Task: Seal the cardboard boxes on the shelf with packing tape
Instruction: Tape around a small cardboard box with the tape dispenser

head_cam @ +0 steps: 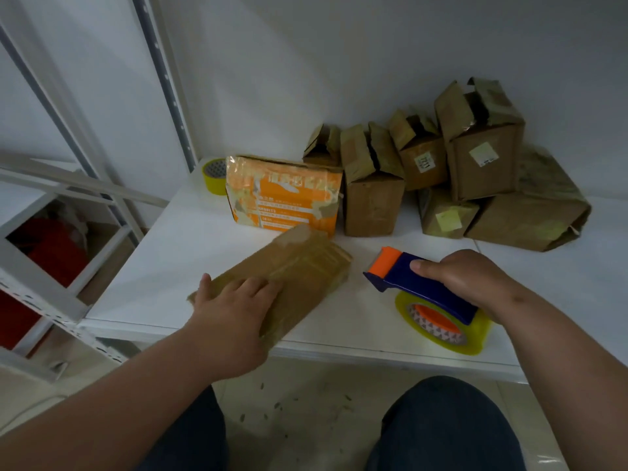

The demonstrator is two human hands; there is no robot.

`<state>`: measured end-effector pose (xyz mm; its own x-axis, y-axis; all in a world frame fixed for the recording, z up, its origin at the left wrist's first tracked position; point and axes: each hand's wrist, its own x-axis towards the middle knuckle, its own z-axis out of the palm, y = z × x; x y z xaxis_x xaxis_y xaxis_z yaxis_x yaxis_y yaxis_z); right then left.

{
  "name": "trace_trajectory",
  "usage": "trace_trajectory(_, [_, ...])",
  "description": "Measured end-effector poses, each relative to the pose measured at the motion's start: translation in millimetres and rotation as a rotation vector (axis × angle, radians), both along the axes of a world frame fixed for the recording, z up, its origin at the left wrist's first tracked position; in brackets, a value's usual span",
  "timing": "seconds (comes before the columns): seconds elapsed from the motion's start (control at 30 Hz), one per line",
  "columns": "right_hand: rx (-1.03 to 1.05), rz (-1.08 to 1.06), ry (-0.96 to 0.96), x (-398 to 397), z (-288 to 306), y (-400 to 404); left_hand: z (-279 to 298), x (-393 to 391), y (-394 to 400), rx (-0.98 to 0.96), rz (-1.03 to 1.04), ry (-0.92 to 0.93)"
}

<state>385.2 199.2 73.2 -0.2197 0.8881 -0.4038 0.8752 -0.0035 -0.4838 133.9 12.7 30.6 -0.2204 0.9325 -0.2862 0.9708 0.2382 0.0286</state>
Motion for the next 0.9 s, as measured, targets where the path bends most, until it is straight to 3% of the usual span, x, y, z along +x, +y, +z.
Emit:
trace_trajectory(0.13, [0.054, 0.033, -0.003, 0, 2, -3, 3, -16, -13, 0.025, -0.178, 0.143])
trace_trajectory(0.27, [0.084, 0.053, -0.017, 4, 5, -7, 9, -33, -3, 0.186, -0.147, 0.224])
trace_trajectory(0.37, [0.1, 0.051, -0.024, 9, 4, -11, 4, -25, 8, 0.189, -0.02, 0.145])
trace_trajectory(0.57, [0.136, 0.117, -0.048, 5, -2, -13, -14, -15, 14, 0.02, -0.021, 0.066])
trace_trajectory(0.77, [0.178, 0.109, 0.055, 4, 2, -11, -11, -50, 35, -0.128, -0.357, -0.035])
trace_trajectory(0.9, [0.177, 0.093, 0.112, 6, 0, -12, -3, -50, 47, -0.124, -0.627, 0.159])
